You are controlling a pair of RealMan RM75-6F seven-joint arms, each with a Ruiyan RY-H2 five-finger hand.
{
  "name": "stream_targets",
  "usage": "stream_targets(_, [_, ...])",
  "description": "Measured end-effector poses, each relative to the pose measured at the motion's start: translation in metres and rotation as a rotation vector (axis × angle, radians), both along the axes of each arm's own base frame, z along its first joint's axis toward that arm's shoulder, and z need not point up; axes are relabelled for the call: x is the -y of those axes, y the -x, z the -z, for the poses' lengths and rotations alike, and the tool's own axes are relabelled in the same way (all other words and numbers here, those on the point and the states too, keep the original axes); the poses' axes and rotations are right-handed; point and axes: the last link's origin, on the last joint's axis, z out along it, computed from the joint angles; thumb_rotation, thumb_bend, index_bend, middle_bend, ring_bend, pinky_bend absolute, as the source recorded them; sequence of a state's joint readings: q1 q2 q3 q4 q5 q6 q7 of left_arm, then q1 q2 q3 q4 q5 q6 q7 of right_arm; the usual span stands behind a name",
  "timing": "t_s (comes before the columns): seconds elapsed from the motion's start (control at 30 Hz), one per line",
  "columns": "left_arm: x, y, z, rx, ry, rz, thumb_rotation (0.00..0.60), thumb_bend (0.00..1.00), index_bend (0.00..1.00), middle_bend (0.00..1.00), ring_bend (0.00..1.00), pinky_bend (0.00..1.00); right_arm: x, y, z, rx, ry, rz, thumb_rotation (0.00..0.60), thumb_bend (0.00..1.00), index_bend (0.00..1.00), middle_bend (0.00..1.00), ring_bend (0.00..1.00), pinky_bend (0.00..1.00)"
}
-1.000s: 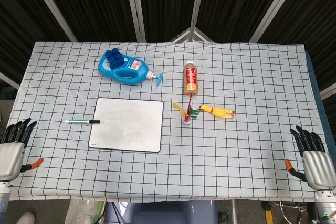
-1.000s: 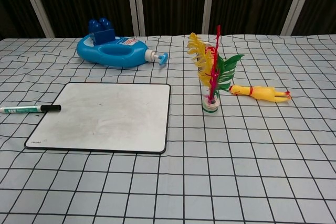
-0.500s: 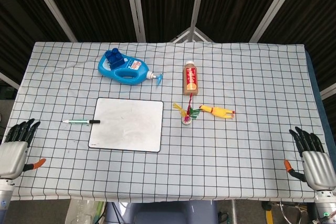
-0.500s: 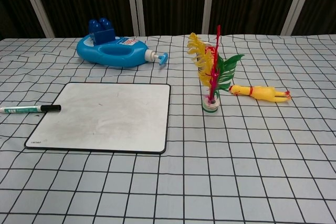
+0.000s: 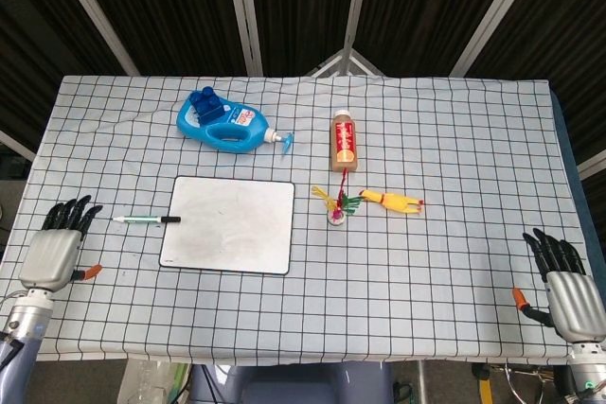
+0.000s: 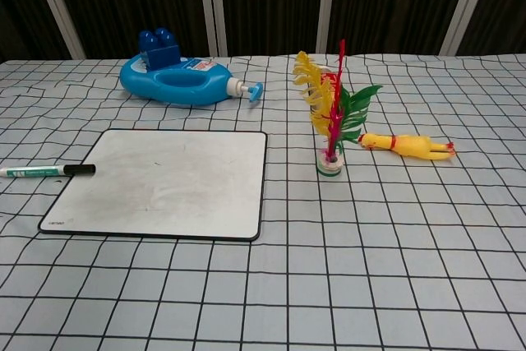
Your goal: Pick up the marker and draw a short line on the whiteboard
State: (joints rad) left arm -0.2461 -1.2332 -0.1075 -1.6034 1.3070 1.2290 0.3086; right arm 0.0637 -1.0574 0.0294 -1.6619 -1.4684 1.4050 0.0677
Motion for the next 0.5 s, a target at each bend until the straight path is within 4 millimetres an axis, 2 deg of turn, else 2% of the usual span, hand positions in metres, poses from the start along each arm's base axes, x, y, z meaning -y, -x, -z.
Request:
stream_targets(0.2, [-0.034,0.0,0.02,-0.035,0.023,-0.009,0.6,0.41,0.45,0.01,0.0,0.0,0.0,0.001,0.0,0.01,0.002,0.009,0.6,0.35,0.0,0.0,0.0,0.0])
stream_targets(0.37, [-0.056,0.001,0.038,-0.065,0.046,-0.027,0.6,0.42,0.45,0.01,0.0,0.0,0.0,0.002,-0.001,0.015,0.006,0.016,0.6,0.35,0.0,0.0,0.0,0.0])
stream_targets(0.5, [-0.069,0.001,0.049,-0.081,0.059,-0.038,0.6,0.42,0.41,0.01,0.0,0.0,0.0,0.003,-0.002,0.019,0.008,0.021,0.6,0.35,0.0,0.0,0.0,0.0])
